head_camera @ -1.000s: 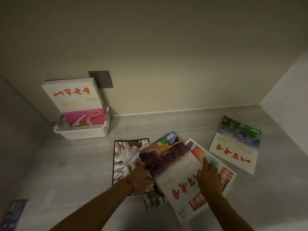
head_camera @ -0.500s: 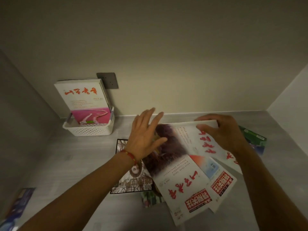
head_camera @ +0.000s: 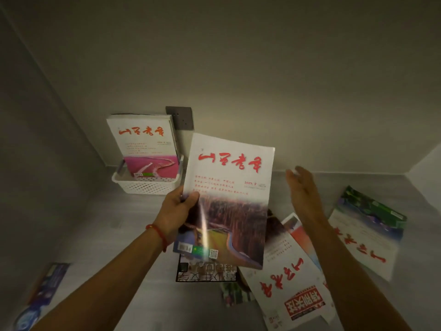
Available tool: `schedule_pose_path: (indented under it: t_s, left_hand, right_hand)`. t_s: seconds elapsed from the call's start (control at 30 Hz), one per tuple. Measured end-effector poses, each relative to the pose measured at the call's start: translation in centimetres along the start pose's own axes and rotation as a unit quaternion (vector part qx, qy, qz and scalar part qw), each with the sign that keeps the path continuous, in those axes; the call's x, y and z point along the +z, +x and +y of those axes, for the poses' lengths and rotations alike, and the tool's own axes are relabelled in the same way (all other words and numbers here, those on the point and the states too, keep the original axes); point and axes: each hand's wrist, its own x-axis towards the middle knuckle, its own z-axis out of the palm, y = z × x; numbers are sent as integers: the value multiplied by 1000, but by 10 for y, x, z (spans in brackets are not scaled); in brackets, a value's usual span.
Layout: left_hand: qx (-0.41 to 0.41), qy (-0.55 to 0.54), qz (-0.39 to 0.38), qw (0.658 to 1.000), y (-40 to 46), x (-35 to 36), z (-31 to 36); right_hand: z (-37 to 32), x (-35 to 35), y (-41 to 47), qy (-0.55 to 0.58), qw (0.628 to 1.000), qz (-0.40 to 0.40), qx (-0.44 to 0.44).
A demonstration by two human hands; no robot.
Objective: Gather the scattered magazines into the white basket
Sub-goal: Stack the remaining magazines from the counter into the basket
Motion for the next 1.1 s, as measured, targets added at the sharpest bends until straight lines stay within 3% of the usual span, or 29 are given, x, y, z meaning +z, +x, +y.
schedule_pose_path:
  t_s: [0.07, 0.13, 0.17, 0.33, 0.43, 0.6, 0.8, 1.1]
  left_hand:
    - [-27, -30, -4, 999, -1, -19, -3]
    - [-42, -38, 2, 998, -1, -37, -3]
    - [-44, -40, 6, 998, -1, -46, -3]
    - [-15, -66, 23, 997, 11, -99, 4]
    - [34, 7, 60, 998, 34, -137, 12]
    - [115, 154, 181, 965, 92, -207, 33]
    - [138, 132, 202, 961, 149, -254, 38]
    - [12, 59, 182, 981, 194, -269, -10]
  right_hand:
    - [1, 26, -4, 108, 972, -165, 125]
    - [3, 49, -10, 120, 950, -268, 102]
    - [1, 60, -12, 97, 956, -272, 56]
    - [-32, 115, -8, -20, 973, -207, -104]
    - [-57, 152, 1, -127, 956, -179, -195]
    - [-106, 215, 18, -166, 944, -96, -269]
    - [-135, 284, 51, -191, 950, -58, -240]
    - [-116, 330, 75, -199, 965, -92, -145]
